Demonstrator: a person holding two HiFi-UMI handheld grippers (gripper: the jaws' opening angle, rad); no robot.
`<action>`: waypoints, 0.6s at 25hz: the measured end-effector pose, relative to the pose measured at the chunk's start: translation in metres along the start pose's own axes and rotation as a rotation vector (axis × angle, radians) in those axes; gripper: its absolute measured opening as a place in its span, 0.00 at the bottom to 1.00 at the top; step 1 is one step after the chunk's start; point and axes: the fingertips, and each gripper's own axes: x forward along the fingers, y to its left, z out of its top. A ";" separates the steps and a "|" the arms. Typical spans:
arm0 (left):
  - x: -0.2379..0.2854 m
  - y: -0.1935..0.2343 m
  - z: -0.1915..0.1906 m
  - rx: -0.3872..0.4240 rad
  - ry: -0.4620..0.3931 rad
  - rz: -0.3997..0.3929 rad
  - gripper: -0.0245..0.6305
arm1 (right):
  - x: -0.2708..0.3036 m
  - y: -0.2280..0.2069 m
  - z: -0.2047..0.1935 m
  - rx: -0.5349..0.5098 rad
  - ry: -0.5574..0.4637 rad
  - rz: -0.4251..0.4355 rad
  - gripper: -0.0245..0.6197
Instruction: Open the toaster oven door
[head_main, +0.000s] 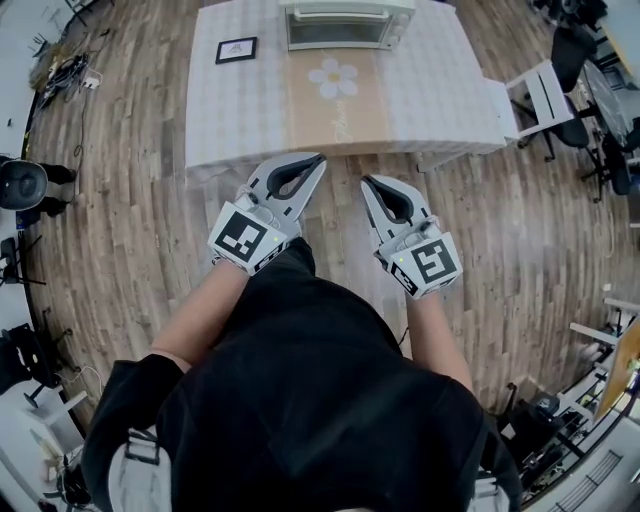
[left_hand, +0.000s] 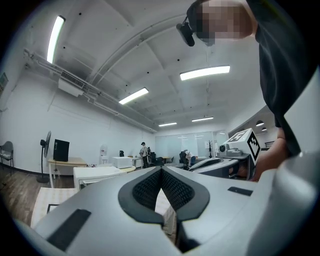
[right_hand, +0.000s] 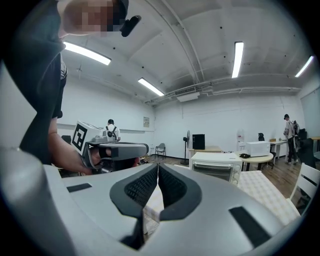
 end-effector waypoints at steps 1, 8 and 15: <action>0.009 0.015 0.000 -0.003 0.003 -0.003 0.06 | 0.014 -0.010 0.003 0.001 0.002 -0.002 0.07; 0.070 0.105 0.006 -0.001 0.036 -0.024 0.06 | 0.102 -0.076 0.016 0.019 0.022 -0.015 0.07; 0.096 0.164 -0.009 -0.008 0.047 -0.025 0.06 | 0.166 -0.104 0.014 0.035 0.035 0.010 0.07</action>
